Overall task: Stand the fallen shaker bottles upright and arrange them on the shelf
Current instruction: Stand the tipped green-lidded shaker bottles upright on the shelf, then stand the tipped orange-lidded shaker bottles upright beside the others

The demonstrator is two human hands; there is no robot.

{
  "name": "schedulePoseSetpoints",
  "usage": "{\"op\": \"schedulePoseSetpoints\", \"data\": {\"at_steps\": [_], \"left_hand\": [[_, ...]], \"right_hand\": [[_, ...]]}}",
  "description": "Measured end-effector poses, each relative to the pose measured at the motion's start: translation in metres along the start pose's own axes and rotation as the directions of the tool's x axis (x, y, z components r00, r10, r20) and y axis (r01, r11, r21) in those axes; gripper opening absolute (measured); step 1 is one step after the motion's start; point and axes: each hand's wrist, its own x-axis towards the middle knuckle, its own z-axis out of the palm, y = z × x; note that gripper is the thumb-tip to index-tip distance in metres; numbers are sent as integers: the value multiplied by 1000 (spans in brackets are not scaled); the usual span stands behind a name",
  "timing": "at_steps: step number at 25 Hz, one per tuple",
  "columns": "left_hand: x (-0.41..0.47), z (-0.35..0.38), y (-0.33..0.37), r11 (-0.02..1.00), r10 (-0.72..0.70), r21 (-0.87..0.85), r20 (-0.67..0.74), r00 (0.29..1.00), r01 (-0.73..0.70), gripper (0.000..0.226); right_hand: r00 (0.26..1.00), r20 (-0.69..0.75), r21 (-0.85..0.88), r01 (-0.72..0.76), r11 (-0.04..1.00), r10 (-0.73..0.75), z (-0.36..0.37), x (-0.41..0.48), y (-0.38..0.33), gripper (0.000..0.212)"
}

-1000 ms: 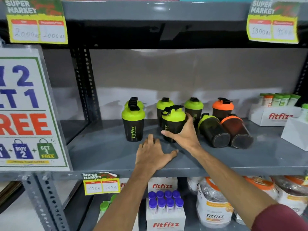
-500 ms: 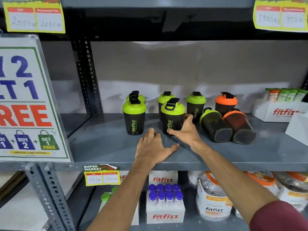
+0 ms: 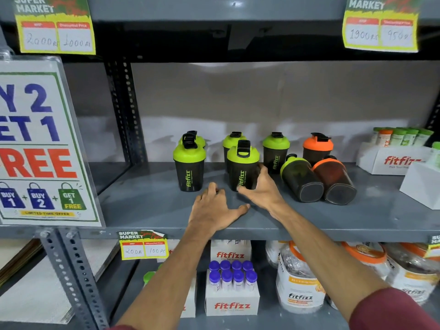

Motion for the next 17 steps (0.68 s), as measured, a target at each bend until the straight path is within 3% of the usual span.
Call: {"op": "schedulePoseSetpoints", "data": {"at_steps": [2,4,6,8,11,13,17], "left_hand": [[-3,0,6,1000,0,13,-17,1000,1,86],[-7,3,18,1000,24,19,-15,1000,-23,81],[-9,9,41,997,80,8,14,997,-80,78],[-5,18,72,990,140,-3,63,988,-141,76],[5,31,111,985,174,-18,106,979,-173,74],[10,38,117,984,178,-5,100,979,-178,77],[16,45,112,983,174,38,122,977,-180,86]], "right_hand": [[985,-75,-67,150,986,-155,-13,-14,4,95],[913,-203,-295,289,911,-355,-36,-23,9,87],[812,-308,-587,248,771,-496,-66,-23,8,78],[836,-314,-744,77,664,-450,-95,-16,6,76],[967,-212,-794,-87,602,-140,-113,-7,10,84],[990,-142,-799,-110,591,-8,-111,-4,17,90],[986,-161,-743,-86,664,-52,-108,-1,28,94]]}}
